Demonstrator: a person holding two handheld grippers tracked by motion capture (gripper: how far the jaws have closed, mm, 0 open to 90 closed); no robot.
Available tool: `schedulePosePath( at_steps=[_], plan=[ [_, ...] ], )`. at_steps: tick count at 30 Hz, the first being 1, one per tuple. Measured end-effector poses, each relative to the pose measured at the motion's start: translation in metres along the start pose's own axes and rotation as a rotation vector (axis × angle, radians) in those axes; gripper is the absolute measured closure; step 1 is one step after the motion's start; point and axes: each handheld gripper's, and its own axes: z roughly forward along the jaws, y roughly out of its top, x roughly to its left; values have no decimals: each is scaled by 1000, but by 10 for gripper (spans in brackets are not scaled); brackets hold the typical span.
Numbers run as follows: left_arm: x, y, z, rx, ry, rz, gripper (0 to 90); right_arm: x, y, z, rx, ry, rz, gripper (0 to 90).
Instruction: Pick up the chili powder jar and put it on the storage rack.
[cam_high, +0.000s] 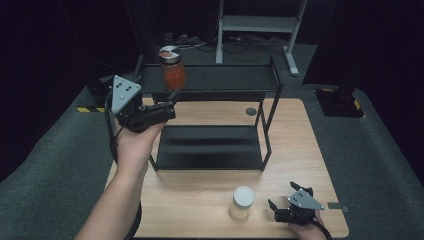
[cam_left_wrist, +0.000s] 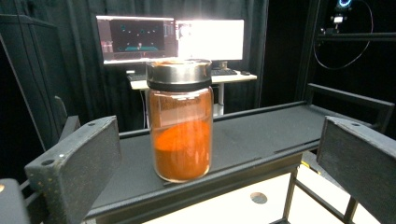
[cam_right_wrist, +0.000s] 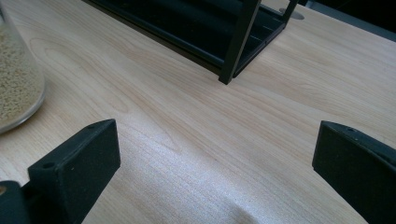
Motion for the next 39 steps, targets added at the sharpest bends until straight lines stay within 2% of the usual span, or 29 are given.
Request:
schedulePosePath(
  at_steps=[3, 8, 19, 25, 36, 39],
  plan=[
    [0, -2, -3, 6, -10, 11, 3, 0, 0, 0, 1, -1, -2, 0],
    [-2, -9, -6, 13, -18, 7, 3, 0, 0, 0, -1, -1, 0, 0],
    [-5, -34, -16, 44, -44, 13, 3, 0, 0, 0, 1, 1, -2, 0],
    [-6, -57, -22, 64, -66, -5, 3, 1, 1, 0, 4, -1, -7, 0],
    [-9, -96, -30, 110, -84, 3, 3, 0, 1, 0, 3, 0, -5, 0],
    [-8, -107, -33, 124, -91, -7, 3, 1, 1, 0, 4, -1, -9, 0]
  ],
)
